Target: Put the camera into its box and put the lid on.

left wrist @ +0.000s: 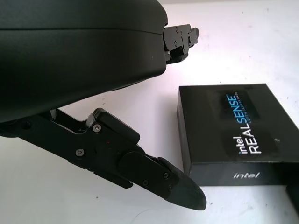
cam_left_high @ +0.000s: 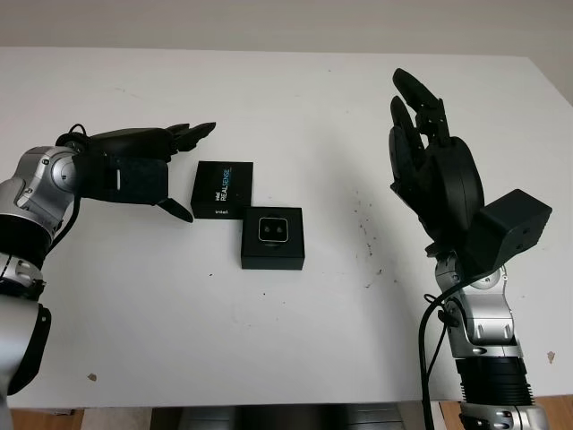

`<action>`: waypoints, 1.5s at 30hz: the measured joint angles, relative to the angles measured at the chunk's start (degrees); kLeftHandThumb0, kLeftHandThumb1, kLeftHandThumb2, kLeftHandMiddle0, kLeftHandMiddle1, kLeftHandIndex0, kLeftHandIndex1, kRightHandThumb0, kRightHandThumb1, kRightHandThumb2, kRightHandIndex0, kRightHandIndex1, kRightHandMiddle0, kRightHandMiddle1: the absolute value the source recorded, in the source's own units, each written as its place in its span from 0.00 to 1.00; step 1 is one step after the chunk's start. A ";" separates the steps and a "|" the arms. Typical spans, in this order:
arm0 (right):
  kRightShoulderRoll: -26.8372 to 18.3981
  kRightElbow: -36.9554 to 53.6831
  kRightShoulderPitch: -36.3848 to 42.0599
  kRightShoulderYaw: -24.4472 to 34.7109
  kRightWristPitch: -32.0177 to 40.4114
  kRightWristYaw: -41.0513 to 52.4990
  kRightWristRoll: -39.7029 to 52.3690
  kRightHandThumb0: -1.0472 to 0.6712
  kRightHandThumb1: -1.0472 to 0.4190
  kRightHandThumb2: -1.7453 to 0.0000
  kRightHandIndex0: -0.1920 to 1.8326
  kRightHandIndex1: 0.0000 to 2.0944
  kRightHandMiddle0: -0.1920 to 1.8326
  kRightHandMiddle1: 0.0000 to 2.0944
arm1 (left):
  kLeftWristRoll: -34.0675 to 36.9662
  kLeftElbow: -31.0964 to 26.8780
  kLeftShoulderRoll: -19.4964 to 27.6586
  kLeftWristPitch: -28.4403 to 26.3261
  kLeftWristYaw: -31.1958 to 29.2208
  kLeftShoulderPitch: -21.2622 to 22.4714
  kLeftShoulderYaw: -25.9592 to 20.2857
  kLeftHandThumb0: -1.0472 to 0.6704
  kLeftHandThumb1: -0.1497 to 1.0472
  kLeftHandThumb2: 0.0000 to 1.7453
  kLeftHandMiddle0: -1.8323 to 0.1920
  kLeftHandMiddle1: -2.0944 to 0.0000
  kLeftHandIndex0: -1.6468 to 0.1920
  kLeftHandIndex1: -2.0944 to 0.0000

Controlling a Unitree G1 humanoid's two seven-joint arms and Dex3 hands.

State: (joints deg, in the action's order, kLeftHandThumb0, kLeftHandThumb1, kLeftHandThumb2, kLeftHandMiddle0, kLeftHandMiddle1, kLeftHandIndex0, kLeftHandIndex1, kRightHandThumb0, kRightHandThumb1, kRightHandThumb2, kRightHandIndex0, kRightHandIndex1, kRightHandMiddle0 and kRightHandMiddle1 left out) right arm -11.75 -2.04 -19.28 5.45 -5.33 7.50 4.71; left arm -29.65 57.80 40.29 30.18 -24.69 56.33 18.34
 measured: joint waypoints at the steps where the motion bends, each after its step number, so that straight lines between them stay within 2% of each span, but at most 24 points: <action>1: 0.01 0.06 0.15 0.00 0.11 0.01 0.02 0.22 0.00 0.68 0.09 0.03 0.00 0.27 | 0.09 0.65 -0.24 0.24 0.85 -0.05 0.00 0.22 0.83 0.03 0.97 0.97 0.97 0.98; 6: 0.05 0.20 0.48 0.10 0.32 -0.25 0.01 0.22 0.00 0.68 0.10 0.03 0.00 0.29 | 0.08 3.91 -1.08 2.36 3.74 -0.06 0.07 0.21 0.84 0.03 0.96 0.97 0.97 0.97; 13: 0.06 0.51 0.48 0.48 1.17 -0.52 0.06 0.22 0.00 0.68 0.09 0.03 0.00 0.26 | -0.03 5.68 -2.50 3.62 5.39 -0.07 0.32 0.19 0.84 0.03 0.94 0.97 0.95 0.97; 35: 0.32 1.67 0.87 1.74 1.44 -0.95 1.01 0.25 0.00 0.67 0.09 0.03 0.00 0.25 | 0.92 6.03 -4.34 2.18 3.65 -0.15 0.37 0.29 0.80 0.03 0.89 0.97 0.89 0.96; 38: 0.32 1.86 1.00 1.86 1.44 -0.48 1.14 0.24 0.00 0.67 0.09 0.03 0.00 0.26 | 0.82 6.29 -4.35 3.27 5.06 -0.28 0.37 0.27 0.79 0.03 0.86 0.96 0.87 0.95; 45: 0.32 1.94 1.38 1.91 1.46 -0.33 1.06 0.25 0.00 0.67 0.09 0.03 0.00 0.24 | 3.57 7.51 -5.15 5.18 6.10 -1.59 -0.69 0.31 0.79 0.03 0.78 0.94 0.81 0.93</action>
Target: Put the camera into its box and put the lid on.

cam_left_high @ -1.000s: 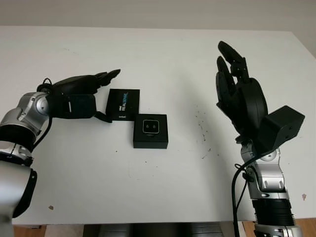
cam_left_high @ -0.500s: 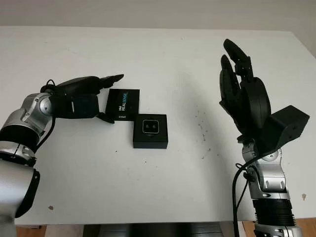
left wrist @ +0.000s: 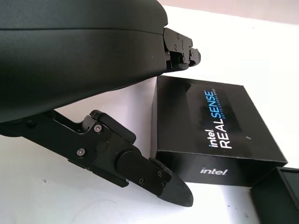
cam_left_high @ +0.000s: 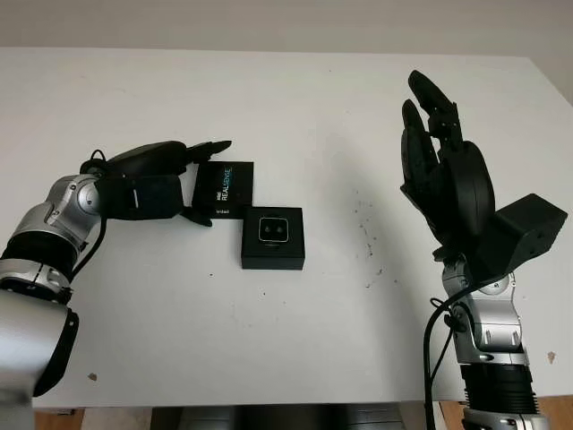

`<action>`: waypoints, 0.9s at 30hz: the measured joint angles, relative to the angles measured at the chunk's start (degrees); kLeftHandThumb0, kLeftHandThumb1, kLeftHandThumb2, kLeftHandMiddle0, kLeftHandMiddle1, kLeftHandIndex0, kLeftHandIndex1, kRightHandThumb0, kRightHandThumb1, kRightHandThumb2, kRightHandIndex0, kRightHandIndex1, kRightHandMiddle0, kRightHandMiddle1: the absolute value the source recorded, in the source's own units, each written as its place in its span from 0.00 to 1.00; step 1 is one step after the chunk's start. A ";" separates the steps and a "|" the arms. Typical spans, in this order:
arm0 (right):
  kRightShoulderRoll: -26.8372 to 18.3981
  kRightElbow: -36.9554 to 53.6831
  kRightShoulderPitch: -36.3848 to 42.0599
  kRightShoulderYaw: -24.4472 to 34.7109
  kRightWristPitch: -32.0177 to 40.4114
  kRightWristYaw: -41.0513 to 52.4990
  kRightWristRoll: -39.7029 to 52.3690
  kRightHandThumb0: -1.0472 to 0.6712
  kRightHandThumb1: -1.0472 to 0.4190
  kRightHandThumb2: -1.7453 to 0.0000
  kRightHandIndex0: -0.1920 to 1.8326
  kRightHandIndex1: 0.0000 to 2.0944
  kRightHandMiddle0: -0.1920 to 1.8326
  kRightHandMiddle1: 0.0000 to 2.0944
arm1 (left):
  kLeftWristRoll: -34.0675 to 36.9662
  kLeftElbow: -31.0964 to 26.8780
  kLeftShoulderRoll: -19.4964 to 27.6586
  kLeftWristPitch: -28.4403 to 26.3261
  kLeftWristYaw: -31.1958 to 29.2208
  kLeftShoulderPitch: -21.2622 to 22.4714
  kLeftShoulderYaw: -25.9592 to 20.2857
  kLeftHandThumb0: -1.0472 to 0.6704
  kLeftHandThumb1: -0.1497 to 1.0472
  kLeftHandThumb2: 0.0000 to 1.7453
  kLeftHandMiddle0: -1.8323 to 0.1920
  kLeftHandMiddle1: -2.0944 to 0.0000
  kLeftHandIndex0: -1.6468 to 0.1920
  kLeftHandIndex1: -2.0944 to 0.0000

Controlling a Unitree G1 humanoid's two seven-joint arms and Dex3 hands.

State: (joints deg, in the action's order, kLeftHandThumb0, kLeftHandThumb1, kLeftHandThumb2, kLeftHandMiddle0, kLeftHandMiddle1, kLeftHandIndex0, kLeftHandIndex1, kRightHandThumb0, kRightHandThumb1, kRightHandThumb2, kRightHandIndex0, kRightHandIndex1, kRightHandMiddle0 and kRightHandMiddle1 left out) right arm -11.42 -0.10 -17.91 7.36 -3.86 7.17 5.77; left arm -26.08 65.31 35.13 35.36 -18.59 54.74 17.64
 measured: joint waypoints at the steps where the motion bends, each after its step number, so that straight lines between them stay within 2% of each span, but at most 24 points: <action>1: 0.00 0.06 0.05 0.00 0.03 -0.02 -0.05 0.24 0.00 0.67 0.09 0.03 0.00 0.25 | 0.17 0.06 -0.01 0.44 0.47 -0.20 -0.09 0.32 0.81 0.04 0.74 0.93 0.78 0.92; 4: 0.00 0.56 0.18 -0.01 0.38 -0.02 -0.15 0.25 0.00 0.67 0.09 0.03 0.00 0.24 | 0.29 0.34 -0.01 1.82 2.36 -0.93 -0.32 0.35 0.84 0.04 0.69 0.89 0.73 0.90; 7: 0.00 0.78 0.22 0.00 0.52 -0.05 -0.14 0.25 0.00 0.68 0.09 0.03 0.00 0.24 | 0.98 0.73 -0.06 3.03 3.52 -1.35 -0.74 0.40 0.90 0.03 0.75 0.60 0.68 0.82; 9: 0.00 0.79 0.23 0.00 0.70 -0.12 -0.14 0.24 0.00 0.68 0.09 0.03 0.00 0.24 | 1.54 0.90 -0.12 3.45 3.78 -1.42 -1.13 0.42 0.92 0.03 0.75 0.53 0.68 0.74; 11: 0.01 1.04 0.31 -0.04 1.26 -0.38 -0.26 0.24 0.00 0.68 0.09 0.03 0.00 0.24 | 1.78 1.04 -0.14 4.05 4.14 -1.52 -1.21 0.43 0.94 0.03 0.75 0.49 0.71 0.61; 13: 0.02 1.36 0.49 -0.08 1.69 -0.52 -0.38 0.24 0.00 0.68 0.08 0.02 0.00 0.24 | 1.93 1.11 -0.17 4.53 4.37 -1.66 -1.30 0.42 0.96 0.03 0.77 0.43 0.75 0.55; 17: 0.07 1.40 0.87 -0.18 1.73 -0.51 -0.62 0.25 0.00 0.68 0.09 0.03 0.00 0.24 | 2.54 1.20 -0.77 3.04 4.30 -1.69 -1.84 0.38 1.00 0.04 0.80 0.39 0.81 0.52; 20: 0.11 1.40 0.93 -0.21 1.73 -0.53 -0.81 0.25 0.00 0.68 0.09 0.03 0.00 0.25 | 3.74 1.15 -1.47 1.46 3.43 -1.69 -2.78 0.38 1.00 0.04 0.81 0.37 0.81 0.49; 24: 0.18 1.43 1.05 -0.21 2.05 -0.45 -0.56 0.24 0.00 0.69 0.09 0.03 0.00 0.25 | 6.94 1.16 -1.87 0.76 0.61 -1.80 -5.04 0.39 1.00 0.12 0.87 0.16 0.85 0.29; 27: 0.22 1.56 1.44 -0.30 2.87 -0.42 -0.53 0.24 0.00 0.69 0.09 0.03 0.00 0.25 | 8.28 1.17 -2.29 -0.50 0.06 -2.06 -6.16 0.41 1.00 0.16 0.89 0.08 0.87 0.21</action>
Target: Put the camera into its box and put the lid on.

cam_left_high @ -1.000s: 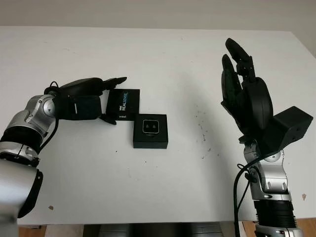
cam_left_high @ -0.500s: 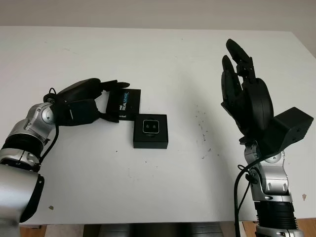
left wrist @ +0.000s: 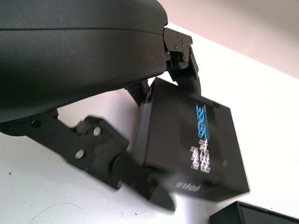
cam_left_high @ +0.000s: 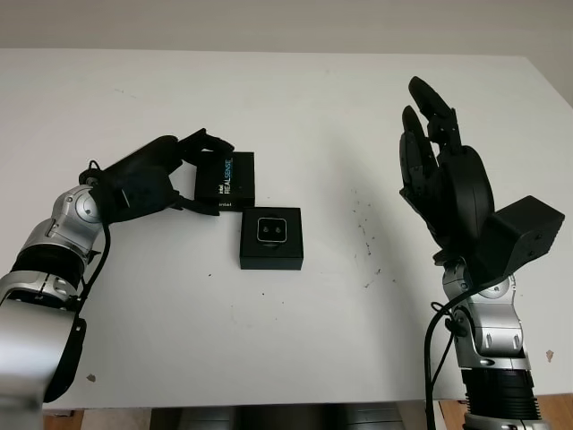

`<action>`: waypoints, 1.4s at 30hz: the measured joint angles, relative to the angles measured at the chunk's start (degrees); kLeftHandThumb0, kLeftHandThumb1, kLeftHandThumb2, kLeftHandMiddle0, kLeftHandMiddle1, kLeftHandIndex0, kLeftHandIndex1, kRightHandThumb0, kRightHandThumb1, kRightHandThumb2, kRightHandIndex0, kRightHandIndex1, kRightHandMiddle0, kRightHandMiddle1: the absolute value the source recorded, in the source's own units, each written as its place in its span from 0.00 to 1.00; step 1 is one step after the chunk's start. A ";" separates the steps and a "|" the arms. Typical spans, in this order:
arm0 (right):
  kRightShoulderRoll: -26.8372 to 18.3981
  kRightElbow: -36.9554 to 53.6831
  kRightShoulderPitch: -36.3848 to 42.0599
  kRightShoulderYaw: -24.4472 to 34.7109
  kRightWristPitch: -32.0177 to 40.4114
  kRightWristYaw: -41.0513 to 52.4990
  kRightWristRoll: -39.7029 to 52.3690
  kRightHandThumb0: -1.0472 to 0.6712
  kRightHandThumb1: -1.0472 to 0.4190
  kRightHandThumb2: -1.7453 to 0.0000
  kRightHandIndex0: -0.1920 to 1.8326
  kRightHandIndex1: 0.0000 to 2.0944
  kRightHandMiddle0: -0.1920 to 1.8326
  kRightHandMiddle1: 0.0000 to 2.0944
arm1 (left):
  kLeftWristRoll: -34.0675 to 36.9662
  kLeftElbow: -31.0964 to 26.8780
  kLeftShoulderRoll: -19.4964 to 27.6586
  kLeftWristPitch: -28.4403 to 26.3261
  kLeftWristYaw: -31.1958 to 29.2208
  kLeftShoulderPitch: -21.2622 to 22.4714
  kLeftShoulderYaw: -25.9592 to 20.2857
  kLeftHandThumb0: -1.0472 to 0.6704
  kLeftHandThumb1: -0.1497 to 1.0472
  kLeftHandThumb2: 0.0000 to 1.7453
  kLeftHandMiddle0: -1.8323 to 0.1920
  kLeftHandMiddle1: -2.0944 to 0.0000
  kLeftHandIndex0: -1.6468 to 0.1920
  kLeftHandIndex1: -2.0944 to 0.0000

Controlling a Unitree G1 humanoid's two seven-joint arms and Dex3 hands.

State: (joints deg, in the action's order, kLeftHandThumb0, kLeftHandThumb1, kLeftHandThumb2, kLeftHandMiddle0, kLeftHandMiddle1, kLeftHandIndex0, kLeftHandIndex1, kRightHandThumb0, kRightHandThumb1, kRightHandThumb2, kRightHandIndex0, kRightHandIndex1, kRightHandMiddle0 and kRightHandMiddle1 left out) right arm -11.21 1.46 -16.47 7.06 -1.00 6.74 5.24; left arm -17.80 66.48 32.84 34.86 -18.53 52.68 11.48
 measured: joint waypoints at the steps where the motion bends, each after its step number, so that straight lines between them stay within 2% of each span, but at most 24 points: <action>1: 0.01 0.01 0.07 -0.06 0.08 0.00 -0.03 0.24 0.00 0.68 0.09 0.03 0.00 0.25 | 0.17 0.00 -0.10 -0.39 0.00 -0.01 -0.29 0.41 1.00 0.17 0.90 0.05 0.88 0.17; 5: 0.03 0.04 0.20 -0.35 0.08 0.00 -0.21 0.24 0.00 0.68 0.09 0.03 0.00 0.25 | 0.33 -0.02 -0.12 -0.54 -0.22 -0.02 -0.59 0.42 1.00 0.19 0.92 0.00 0.91 0.10; 10: 0.04 0.04 0.32 -0.91 0.01 -0.16 -0.92 0.24 0.00 0.68 0.10 0.03 0.00 0.26 | 0.52 -0.93 -0.11 -2.62 -2.24 0.02 -0.72 0.46 1.00 0.19 0.94 0.01 0.93 0.12; 13: 0.13 0.03 0.37 -1.05 -0.24 -0.21 -1.17 0.23 0.00 0.68 0.10 0.03 0.00 0.27 | 1.52 -1.33 -0.12 -2.87 -3.28 0.01 -1.45 0.45 1.00 0.20 0.92 0.00 0.92 0.11; 18: 0.43 0.03 0.51 -1.13 -0.49 -0.75 -1.70 0.23 0.00 0.69 0.10 0.03 0.00 0.28 | 2.89 -1.35 -0.08 -3.11 -4.61 0.05 -2.97 0.43 1.00 0.21 0.86 0.00 0.93 0.04; 24: 1.10 0.03 0.71 -1.54 -0.49 -0.76 -1.88 0.23 0.00 0.69 0.10 0.03 0.00 0.27 | 5.28 -1.66 -0.07 -3.64 -4.98 0.19 -5.35 0.44 1.00 0.19 0.88 0.00 0.92 0.06; 28: 1.17 0.03 0.93 -1.73 -0.50 -0.77 -2.06 0.23 0.00 0.70 0.10 0.03 0.00 0.26 | 8.90 -2.70 -0.05 -6.06 -6.63 0.52 -8.08 0.45 1.00 0.20 0.89 0.00 0.95 0.06; 34: 1.25 -0.06 1.06 -1.97 -0.48 -0.70 -2.15 0.23 0.00 0.72 0.11 0.03 0.01 0.24 | 12.23 -4.27 0.04 -6.26 -7.82 1.80 -11.15 0.44 1.00 0.21 0.85 0.00 0.95 0.01; 36: 1.25 -0.10 1.06 -2.08 -0.42 -0.73 -2.32 0.22 0.00 0.73 0.11 0.03 0.03 0.22 | 12.38 -5.08 0.04 -6.71 -7.21 2.24 -11.80 0.44 1.00 0.22 0.80 0.00 0.92 0.00; 39: 1.25 -0.17 1.06 -2.16 -0.30 -1.10 -2.90 0.23 0.00 0.73 0.12 0.04 0.05 0.20 | 14.28 -6.81 0.04 -8.56 -8.24 2.63 -12.93 0.44 1.00 0.22 0.76 0.00 0.90 0.00; 42: 1.25 -0.37 1.07 -2.20 -0.29 -1.38 -3.52 0.23 0.00 0.73 0.13 0.04 0.06 0.19 | 15.40 -9.19 0.04 -10.63 -9.52 2.52 -13.22 0.43 1.00 0.21 0.77 0.00 0.89 0.00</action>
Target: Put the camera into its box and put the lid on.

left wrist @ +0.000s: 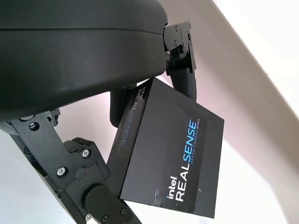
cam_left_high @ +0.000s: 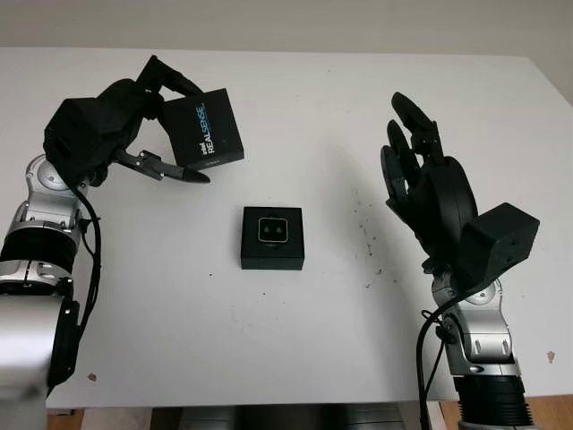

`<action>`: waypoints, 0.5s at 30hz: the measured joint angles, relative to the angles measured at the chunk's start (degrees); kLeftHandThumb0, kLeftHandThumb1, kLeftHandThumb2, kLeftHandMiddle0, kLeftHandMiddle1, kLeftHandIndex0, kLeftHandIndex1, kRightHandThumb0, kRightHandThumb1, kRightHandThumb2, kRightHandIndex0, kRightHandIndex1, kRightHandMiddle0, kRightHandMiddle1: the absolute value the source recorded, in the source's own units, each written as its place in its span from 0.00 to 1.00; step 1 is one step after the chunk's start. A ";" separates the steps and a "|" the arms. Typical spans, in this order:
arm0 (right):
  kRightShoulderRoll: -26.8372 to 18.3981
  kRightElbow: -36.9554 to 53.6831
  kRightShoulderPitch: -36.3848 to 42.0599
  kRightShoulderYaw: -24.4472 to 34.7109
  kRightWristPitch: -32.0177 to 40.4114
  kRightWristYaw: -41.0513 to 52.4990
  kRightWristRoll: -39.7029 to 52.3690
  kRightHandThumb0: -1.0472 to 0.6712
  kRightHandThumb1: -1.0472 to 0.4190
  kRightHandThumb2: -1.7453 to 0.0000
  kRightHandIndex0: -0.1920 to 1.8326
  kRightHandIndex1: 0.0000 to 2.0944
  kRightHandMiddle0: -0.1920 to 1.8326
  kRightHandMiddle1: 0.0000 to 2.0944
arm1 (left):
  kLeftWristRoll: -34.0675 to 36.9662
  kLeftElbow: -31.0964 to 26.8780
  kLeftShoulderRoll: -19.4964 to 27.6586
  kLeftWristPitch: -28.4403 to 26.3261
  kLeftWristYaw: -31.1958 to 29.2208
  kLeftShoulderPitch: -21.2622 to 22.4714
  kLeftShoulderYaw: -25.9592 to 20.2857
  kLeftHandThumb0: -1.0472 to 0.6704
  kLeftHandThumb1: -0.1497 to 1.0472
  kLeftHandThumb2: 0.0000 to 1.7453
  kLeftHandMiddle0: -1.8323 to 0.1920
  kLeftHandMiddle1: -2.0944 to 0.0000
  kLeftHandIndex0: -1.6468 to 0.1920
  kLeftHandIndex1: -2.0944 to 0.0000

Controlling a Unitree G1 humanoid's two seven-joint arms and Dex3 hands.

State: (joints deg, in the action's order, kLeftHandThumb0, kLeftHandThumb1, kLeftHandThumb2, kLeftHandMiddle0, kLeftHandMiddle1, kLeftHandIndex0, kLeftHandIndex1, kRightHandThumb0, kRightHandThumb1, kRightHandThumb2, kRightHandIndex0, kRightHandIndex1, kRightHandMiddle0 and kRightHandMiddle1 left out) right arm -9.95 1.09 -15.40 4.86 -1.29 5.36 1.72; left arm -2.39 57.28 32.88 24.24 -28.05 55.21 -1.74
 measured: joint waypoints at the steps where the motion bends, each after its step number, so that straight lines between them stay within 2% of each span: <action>1: 0.00 -0.12 0.01 0.00 0.00 -0.06 -0.11 0.23 0.00 0.73 0.12 0.03 0.06 0.18 | 0.26 -1.29 -0.01 -0.51 -0.49 -0.22 0.00 0.43 1.00 0.20 0.77 0.00 0.89 0.00; 6: 0.04 -0.39 0.05 -0.02 0.00 -0.07 -0.43 0.24 0.00 0.73 0.12 0.03 0.08 0.16 | 1.68 -10.80 -0.04 -4.43 -4.43 -3.50 0.20 0.43 1.00 0.22 0.82 0.00 0.92 0.00; 11: 0.11 -0.40 0.29 -0.08 0.00 -0.07 -0.63 0.24 0.00 0.73 0.12 0.03 0.08 0.13 | 2.76 -18.77 -0.43 -8.08 -8.97 -7.33 1.25 0.42 1.00 0.22 0.78 0.00 0.88 0.00; 15: 0.26 -0.39 0.49 -0.05 0.00 0.08 -0.28 0.24 0.00 0.73 0.11 0.02 0.08 0.12 | 3.49 -24.10 -1.27 -13.13 -11.48 -9.94 1.77 0.42 1.00 0.21 0.78 0.00 0.84 0.00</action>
State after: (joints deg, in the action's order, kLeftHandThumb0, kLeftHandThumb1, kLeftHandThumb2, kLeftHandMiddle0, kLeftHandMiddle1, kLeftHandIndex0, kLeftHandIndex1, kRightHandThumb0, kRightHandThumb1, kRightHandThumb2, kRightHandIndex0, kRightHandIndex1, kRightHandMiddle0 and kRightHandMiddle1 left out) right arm -9.69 0.70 -14.91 4.81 -1.29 5.45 1.44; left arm 1.10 33.18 31.61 11.10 -39.53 45.27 0.03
